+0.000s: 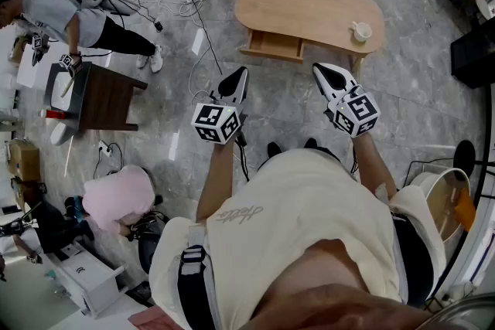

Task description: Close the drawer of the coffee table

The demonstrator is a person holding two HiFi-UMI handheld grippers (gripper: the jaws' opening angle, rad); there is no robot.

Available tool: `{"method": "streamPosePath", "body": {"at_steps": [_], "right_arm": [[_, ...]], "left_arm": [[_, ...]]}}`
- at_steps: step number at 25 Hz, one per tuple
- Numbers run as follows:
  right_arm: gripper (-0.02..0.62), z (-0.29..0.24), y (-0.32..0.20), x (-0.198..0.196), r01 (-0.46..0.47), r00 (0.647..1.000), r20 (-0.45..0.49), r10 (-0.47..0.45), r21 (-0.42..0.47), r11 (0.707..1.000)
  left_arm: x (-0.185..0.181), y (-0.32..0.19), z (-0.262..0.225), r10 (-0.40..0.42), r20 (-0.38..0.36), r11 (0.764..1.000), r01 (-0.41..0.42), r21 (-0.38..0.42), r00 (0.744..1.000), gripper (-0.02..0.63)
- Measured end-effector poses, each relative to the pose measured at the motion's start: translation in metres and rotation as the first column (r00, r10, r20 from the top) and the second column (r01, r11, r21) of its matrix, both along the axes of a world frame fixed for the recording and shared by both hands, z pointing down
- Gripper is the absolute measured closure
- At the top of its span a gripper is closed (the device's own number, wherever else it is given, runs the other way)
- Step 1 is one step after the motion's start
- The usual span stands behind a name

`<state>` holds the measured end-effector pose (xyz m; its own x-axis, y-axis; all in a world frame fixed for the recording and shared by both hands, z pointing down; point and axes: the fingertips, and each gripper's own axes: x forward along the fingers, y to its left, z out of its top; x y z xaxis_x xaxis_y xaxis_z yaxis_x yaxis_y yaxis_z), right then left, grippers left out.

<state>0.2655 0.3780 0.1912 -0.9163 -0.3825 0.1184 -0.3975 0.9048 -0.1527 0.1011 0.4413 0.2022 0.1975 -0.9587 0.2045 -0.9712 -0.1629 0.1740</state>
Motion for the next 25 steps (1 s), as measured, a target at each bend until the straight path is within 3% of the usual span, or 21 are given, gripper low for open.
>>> {"method": "streamPosePath", "body": {"at_steps": [6,12,17,25], "right_arm": [[0.602,0.002,-0.004,-0.015,0.007,1.0,-0.001,-0.007,0.01,1.0],[0.601,0.003,-0.014,-0.024,-0.081,0.997,0.017,0.081,0.006,0.997],[0.601,0.02,-0.014,-0.049,-0.148,0.989,-0.018,0.148,-0.001,0.989],[0.6,0.055,0.0,-0.08,-0.18,0.979,-0.108,0.176,-0.029,0.983]], "left_arm": [[-0.015,0.0,0.009,0.004,0.002,1.0,-0.004,-0.008,1.0,0.601],[-0.031,0.001,0.007,0.028,0.02,1.0,-0.028,-0.004,0.999,0.601],[-0.056,0.007,0.021,0.04,0.031,0.999,-0.039,-0.021,0.999,0.601],[-0.083,0.01,0.058,0.1,-0.006,0.991,-0.1,-0.084,0.995,0.601]]}}
